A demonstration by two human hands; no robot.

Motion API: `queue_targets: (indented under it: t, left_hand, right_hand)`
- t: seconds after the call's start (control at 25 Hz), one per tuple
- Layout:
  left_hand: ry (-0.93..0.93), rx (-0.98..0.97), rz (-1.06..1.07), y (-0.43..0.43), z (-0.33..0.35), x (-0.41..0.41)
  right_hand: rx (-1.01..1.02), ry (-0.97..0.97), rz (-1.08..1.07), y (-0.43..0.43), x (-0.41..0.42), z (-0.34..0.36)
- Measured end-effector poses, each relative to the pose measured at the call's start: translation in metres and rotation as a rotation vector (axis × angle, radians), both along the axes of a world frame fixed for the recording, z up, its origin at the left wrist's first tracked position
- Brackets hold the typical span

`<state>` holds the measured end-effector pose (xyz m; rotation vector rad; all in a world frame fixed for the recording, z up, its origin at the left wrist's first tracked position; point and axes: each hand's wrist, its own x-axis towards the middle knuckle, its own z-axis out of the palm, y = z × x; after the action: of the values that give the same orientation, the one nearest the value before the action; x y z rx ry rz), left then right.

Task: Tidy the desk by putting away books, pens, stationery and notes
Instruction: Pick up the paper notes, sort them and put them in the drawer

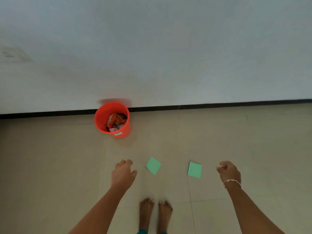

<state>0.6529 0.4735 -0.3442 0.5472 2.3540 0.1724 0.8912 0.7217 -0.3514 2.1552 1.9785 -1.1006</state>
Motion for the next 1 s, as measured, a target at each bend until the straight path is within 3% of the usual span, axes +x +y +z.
queue_targets:
  t: [0.2, 0.56, 0.76, 1.0]
  left_hand:
    - [-0.183, 0.003, 0.228, 0.036, -0.153, 0.003]
    - [-0.170, -0.070, 0.194, 0.075, -0.403, 0.005]
    - [-0.060, -0.162, 0.223, 0.099, -0.470, 0.004]
    - [0.095, -0.247, 0.079, 0.118, -0.497, 0.019]
  right_hand:
    - [-0.142, -0.048, -0.124, 0.011, 0.034, -0.146]
    - [-0.183, -0.200, -0.098, 0.043, 0.040, -0.389]
    - [-0.178, -0.292, -0.204, 0.056, 0.039, -0.465]
    - [-0.211, -0.388, -0.290, 0.050, 0.035, -0.502]
